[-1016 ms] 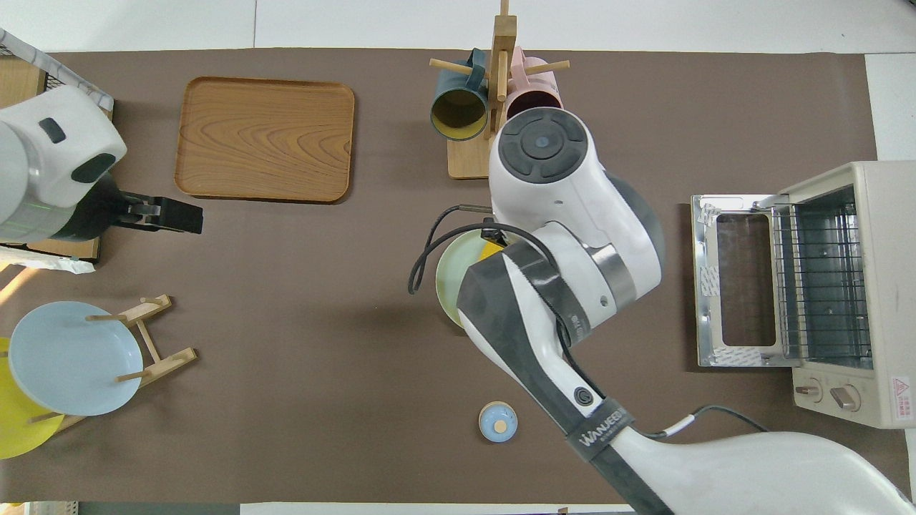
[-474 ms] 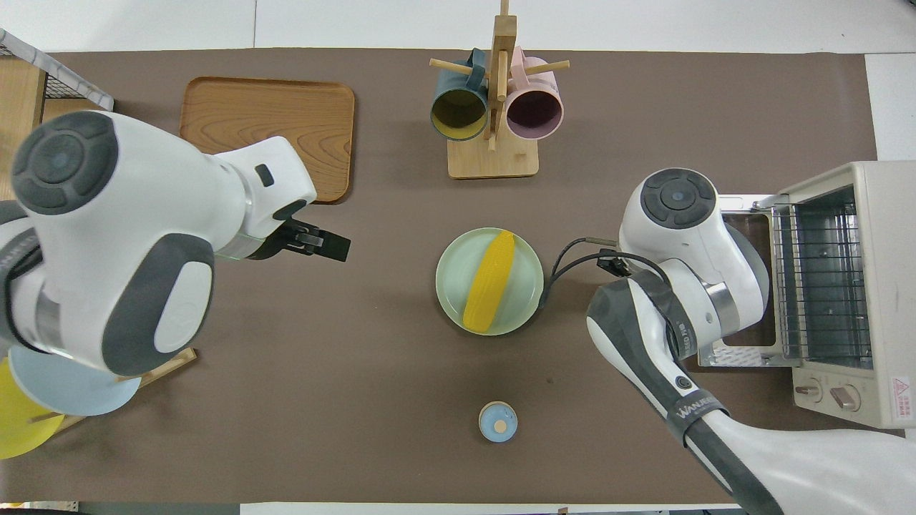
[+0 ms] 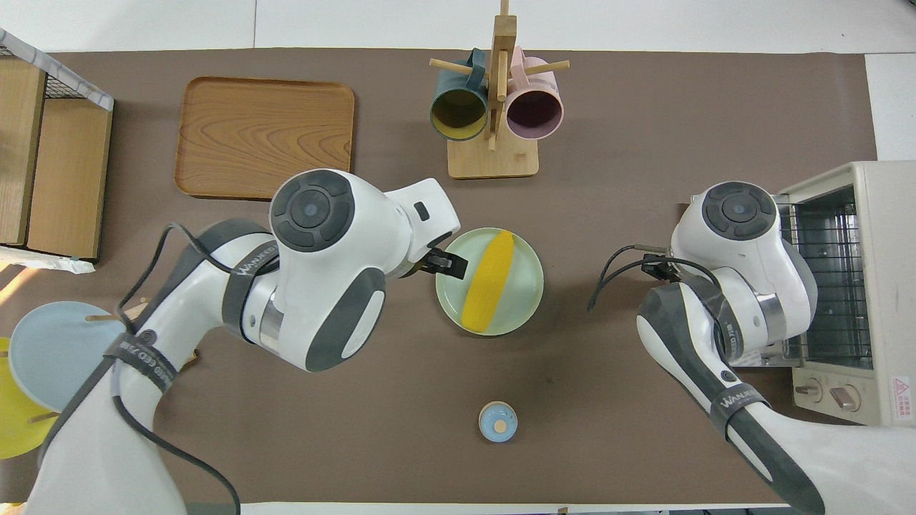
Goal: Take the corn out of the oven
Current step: 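Reach the left gripper to the corn while the right gripper withdraws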
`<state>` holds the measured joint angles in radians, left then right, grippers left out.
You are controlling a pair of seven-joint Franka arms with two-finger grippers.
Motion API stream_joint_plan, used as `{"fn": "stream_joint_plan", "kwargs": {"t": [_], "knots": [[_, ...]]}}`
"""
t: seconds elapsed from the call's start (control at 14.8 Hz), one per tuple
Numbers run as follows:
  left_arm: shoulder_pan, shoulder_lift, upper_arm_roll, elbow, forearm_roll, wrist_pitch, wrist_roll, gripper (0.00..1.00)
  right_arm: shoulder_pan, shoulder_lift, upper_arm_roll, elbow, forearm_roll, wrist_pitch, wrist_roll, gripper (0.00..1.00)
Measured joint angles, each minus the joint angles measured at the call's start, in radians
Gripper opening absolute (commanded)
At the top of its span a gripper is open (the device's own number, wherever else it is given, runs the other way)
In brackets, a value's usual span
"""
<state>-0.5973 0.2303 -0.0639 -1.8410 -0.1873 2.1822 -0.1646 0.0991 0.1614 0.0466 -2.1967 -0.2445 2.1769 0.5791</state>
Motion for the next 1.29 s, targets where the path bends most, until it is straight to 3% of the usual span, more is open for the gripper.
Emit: {"fn": "stream_joint_plan", "kwargs": {"t": [0.47, 0.75, 1.02, 1.29], "knots": [[-0.117, 0.146, 0.002, 0.047, -0.010, 0.082, -0.011, 1.00, -0.011, -0.004, 0.000, -0.050, -0.112, 0.042, 0.000, 0.00], [-0.141, 0.182, 0.003, 0.063, -0.006, 0.083, -0.010, 1.00, -0.015, -0.010, 0.006, -0.049, -0.154, 0.035, -0.006, 0.00], [-0.142, 0.194, 0.006, 0.064, 0.013, 0.085, -0.010, 1.00, -0.014, -0.019, 0.028, 0.028, -0.166, -0.117, -0.094, 0.00], [-0.155, 0.201, 0.006, 0.063, 0.018, 0.105, -0.010, 1.00, -0.050, -0.109, 0.032, 0.103, -0.138, -0.281, -0.256, 0.00]]}}
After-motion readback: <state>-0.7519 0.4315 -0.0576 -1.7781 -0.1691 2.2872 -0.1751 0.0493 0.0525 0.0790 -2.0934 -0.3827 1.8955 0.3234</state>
